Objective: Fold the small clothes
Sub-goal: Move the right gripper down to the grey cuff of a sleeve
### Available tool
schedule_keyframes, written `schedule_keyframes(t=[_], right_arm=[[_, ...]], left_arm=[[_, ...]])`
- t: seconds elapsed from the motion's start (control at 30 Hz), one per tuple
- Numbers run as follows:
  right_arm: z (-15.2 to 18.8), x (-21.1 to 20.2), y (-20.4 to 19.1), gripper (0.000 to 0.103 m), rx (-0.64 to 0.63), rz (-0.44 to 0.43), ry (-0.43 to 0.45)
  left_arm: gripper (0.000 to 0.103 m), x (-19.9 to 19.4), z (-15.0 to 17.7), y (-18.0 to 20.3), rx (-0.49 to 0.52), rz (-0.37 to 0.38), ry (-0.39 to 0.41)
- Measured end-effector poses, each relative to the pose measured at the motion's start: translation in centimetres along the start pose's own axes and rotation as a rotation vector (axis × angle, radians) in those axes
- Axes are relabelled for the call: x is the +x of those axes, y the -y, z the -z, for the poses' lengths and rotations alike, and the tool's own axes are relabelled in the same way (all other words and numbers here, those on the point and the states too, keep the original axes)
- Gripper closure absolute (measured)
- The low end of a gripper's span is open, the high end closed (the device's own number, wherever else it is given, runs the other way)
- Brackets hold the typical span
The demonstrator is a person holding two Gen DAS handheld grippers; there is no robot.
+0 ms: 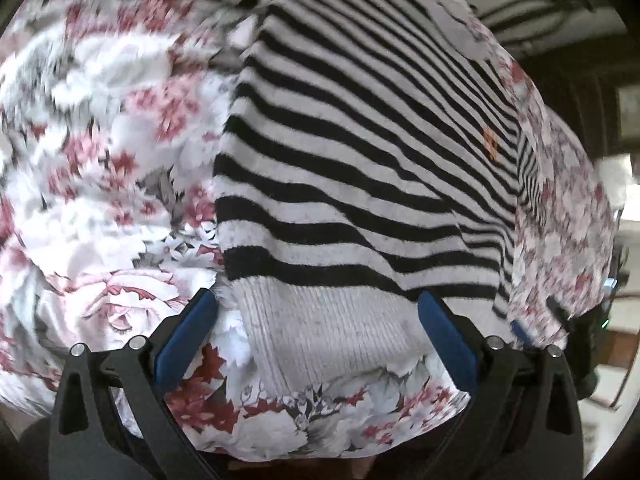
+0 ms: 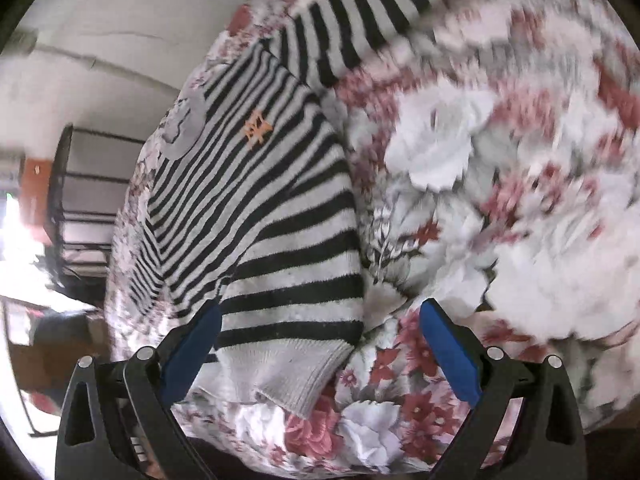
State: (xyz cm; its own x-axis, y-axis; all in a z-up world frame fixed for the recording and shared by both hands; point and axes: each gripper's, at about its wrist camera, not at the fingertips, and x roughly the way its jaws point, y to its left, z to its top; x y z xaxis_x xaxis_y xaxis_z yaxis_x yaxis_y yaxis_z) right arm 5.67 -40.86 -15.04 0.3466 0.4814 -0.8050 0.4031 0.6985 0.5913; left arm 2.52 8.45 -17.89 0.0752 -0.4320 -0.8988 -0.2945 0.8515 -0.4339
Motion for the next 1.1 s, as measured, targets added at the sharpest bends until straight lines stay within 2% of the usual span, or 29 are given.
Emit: schedule_keyframes(t=[0.1, 0.27, 0.3, 0.37, 0.43, 0.5, 0.63, 0.7, 0.73, 0.83, 0.93, 1.0, 1.03, 1.07, 1.1], right_arm=[[0.2, 0.9, -0.6, 0.018, -0.035, -0.025, -0.031], [0.2, 1.8, -1.4, 0.02, -0.089, 0.002, -0.051], [0.4, 2.1, -1.4, 0.026, -0.102, 0.028, -0.064], [1.0, 3.0, -2.0, 0.038, -0.167, 0.131, -0.085], [2.2, 3.8, -2.9, 0.042, -0.279, 0.245, -0.108], [3.2, 4.1, -3.6, 0.044, -0.372, 0.313, -0.113], [3.9, 3.9, -4.6, 0.044, -0.494, 0.388, -0.121], [3.3, 2.5, -5.1, 0.043, -0.491, 0.351, -0.102], [2.5, 1.6, -5.3, 0.043, -0.475, 0.319, -0.071], [-1.8, -1.6, -5.1, 0.042, -0.353, 0.235, 0.095], [-4.9, -0.9, -5.7, 0.042, -0.292, 0.148, 0.104], [-4.6, 2.2, -7.0, 0.042, -0.349, 0.193, 0.042], [-4.4, 4.2, -7.7, 0.043, -0.38, 0.215, -0.022], [-3.9, 6.1, -7.5, 0.042, -0.39, 0.229, -0.11], [-3.9, 7.5, -6.9, 0.046, -0.376, 0.234, -0.186]], left_arm=[[0.005, 0.1, -0.4, -0.4, -0.017, 0.039, 0.008], [0.005, 0.6, -0.6, 0.0, 0.006, 0.048, -0.003], [0.005, 0.7, -0.4, 0.2, 0.016, 0.037, -0.009], [0.006, 1.8, 0.0, 1.0, 0.084, -0.048, -0.044], [0.008, 3.5, 0.9, 2.5, 0.201, -0.202, -0.09], [0.008, 3.7, 1.4, 3.5, 0.254, -0.265, -0.09], [0.008, 1.9, 1.0, 2.7, 0.184, -0.226, -0.075], [0.008, -0.1, 0.8, 2.7, 0.168, -0.208, -0.021], [0.008, -1.5, 0.7, 3.1, 0.176, -0.199, 0.038], [0.008, -4.5, -1.0, 5.9, 0.203, -0.183, 0.186], [0.007, -3.1, -3.0, 11.0, 0.289, -0.15, 0.188], [0.006, -0.5, -2.9, 14.0, 0.358, -0.172, 0.159], [0.005, 2.7, -3.1, 16.0, 0.418, -0.221, 0.107], [0.005, 5.0, -2.9, 16.5, 0.448, -0.258, 0.06], [0.005, 8.8, -2.7, 17.2, 0.485, -0.337, -0.043]])
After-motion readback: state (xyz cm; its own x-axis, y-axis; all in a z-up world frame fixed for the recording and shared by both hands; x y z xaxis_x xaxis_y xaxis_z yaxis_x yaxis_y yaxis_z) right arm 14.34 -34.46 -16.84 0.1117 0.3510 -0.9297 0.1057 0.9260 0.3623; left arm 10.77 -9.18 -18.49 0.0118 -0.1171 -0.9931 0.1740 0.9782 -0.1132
